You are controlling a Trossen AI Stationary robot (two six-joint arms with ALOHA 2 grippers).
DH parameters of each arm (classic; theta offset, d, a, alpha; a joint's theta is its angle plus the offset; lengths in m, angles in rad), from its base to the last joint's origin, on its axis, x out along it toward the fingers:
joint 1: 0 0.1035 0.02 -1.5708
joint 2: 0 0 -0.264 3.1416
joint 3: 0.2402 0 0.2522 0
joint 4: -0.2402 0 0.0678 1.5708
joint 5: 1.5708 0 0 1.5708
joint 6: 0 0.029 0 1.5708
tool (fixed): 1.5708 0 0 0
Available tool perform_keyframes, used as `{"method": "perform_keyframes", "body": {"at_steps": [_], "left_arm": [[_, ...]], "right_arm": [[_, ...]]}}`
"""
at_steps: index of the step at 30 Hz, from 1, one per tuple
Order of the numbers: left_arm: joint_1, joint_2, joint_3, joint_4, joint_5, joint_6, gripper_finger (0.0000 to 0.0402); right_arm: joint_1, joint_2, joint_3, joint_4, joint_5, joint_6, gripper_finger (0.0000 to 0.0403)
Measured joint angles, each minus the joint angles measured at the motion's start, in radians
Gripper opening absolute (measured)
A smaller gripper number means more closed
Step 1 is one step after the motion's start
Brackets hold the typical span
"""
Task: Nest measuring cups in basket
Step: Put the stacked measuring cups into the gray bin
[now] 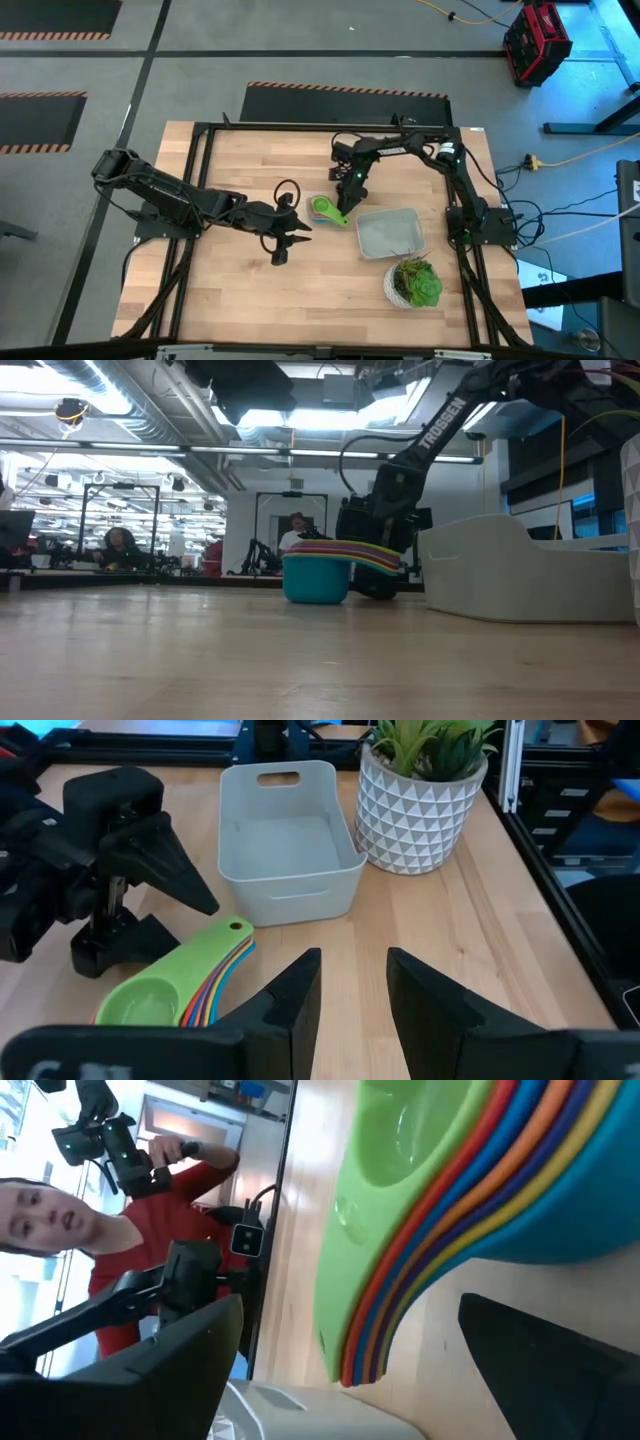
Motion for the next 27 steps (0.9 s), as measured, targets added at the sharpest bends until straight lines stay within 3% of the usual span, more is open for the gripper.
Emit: {"method": "perform_keyframes", "body": {"at_steps": [11,27], "left_arm": [[0.0,0.0,0.0,0.001,0.0,-0.001,0.011],[0.0,0.001,0.0,0.002,0.0,-0.001,0.011]], "right_arm": [[0.038,0.0,0.0,0.169,0.037,0.156,0.0375],[0.066,0.002,0.0,0.244,0.066,0.238,0.0375]]}}
